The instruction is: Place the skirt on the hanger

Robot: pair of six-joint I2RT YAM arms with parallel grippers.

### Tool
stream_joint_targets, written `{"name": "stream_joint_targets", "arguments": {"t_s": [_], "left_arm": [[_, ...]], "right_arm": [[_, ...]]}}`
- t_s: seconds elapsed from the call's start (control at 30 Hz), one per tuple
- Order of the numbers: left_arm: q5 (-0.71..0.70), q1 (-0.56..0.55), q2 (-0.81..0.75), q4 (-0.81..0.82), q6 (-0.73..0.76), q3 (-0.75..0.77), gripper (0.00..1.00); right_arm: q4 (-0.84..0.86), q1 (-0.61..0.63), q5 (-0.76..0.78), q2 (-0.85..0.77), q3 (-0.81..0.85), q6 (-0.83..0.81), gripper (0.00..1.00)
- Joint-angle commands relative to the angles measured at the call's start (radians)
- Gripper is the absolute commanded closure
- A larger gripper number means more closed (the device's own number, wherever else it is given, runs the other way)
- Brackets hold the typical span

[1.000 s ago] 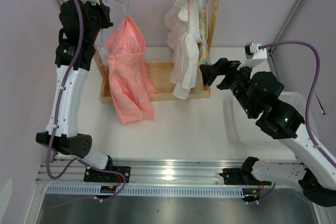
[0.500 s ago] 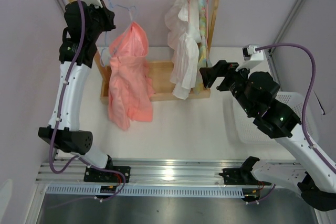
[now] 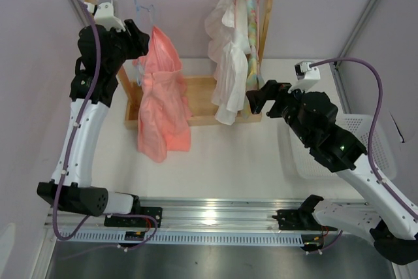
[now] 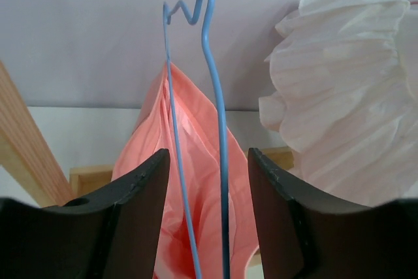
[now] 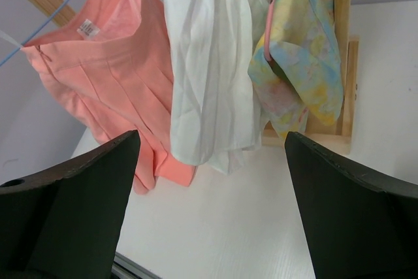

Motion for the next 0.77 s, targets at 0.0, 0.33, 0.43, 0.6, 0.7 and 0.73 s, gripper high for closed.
{"name": "stream_joint_targets", "arguments": {"t_s": [0.0, 0.33, 0.43, 0.6, 0.7, 0.73], "left_arm": [[0.005, 0.004, -0.109, -0.028, -0.034, -0.018, 0.41], [0.146, 0.003, -0.469, -0.083, -0.097, -0.248, 0.35], [0.179, 0.003, -0.559, -0.086, -0.125, -0.335, 0.34], [0.21, 0.003, -0.629, -0.146, -0.102, -0.392, 0.34], [0.218, 0.003, -0.666, -0.187, -0.08, -0.409, 0.34], [0.215, 0.003, -0.674, -0.201, -0.076, -0.423, 0.34]], "right_arm": [[0.028, -0.02, -0.025, -0.009, -0.011, 0.024, 0.01], [-0.054, -0.055, -0.06, 0.044, -0.044, 0.081, 0.01], [-0.074, -0.057, -0.045, 0.05, -0.063, 0.092, 0.01], [-0.078, -0.055, -0.031, 0.031, -0.1, 0.104, 0.0], [-0.078, -0.057, -0.01, 0.005, -0.115, 0.11, 0.01], [-0.071, -0.055, 0.011, -0.004, -0.121, 0.118, 0.01]]}}
